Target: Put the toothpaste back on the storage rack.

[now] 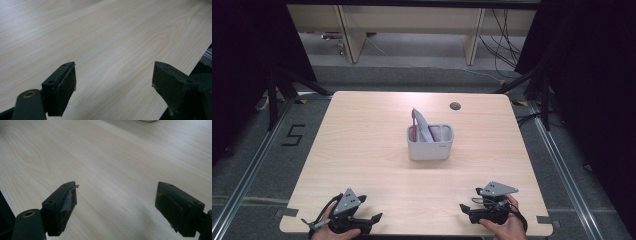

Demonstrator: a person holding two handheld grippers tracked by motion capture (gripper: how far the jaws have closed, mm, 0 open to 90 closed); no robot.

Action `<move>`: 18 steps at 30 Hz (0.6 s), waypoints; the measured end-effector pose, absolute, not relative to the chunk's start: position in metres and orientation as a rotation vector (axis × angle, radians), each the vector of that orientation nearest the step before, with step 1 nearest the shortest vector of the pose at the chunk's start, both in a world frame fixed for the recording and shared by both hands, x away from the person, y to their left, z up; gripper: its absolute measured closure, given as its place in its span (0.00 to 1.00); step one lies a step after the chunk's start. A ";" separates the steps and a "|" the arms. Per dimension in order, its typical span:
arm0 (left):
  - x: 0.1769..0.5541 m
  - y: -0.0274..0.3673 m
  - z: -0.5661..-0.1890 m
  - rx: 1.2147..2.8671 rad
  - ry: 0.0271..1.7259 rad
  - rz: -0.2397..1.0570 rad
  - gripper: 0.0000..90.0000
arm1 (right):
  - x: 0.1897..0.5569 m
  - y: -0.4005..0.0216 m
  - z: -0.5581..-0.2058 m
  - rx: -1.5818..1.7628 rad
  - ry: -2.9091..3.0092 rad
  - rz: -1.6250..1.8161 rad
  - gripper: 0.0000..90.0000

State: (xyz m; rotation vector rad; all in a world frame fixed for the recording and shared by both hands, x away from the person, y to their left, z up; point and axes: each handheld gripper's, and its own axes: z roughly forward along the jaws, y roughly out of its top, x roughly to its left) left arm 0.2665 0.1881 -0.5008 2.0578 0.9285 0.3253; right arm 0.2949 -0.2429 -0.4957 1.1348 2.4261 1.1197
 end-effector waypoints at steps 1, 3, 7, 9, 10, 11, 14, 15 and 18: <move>0.267 0.188 -0.501 2.061 0.927 0.325 0.21 | 0.295 -0.244 -0.496 1.126 2.451 1.136 0.20; 0.266 0.187 -0.501 2.061 0.923 0.323 0.21 | 0.293 -0.245 -0.496 1.120 2.425 1.115 0.20; 0.267 0.188 -0.501 2.064 0.924 0.324 0.21 | 0.288 -0.245 -0.496 1.157 2.424 1.111 0.20; 0.267 0.188 -0.501 2.068 0.923 0.325 0.21 | 0.289 -0.246 -0.497 1.117 2.426 1.105 0.20; 0.267 0.188 -0.501 2.070 0.925 0.325 0.20 | 0.288 -0.246 -0.497 1.117 2.425 1.103 0.20; 0.266 0.188 -0.501 2.062 0.924 0.327 0.20 | 0.287 -0.245 -0.497 1.129 2.435 1.112 0.20; 0.267 0.188 -0.501 2.072 0.919 0.329 0.20 | 0.288 -0.245 -0.498 1.116 2.465 1.139 0.20; 0.267 0.188 -0.501 2.067 0.922 0.330 0.20 | 0.286 -0.245 -0.497 1.116 2.448 1.115 0.20; 0.267 0.188 -0.501 2.062 0.923 0.332 0.20 | 0.285 -0.244 -0.498 1.116 2.447 1.120 0.20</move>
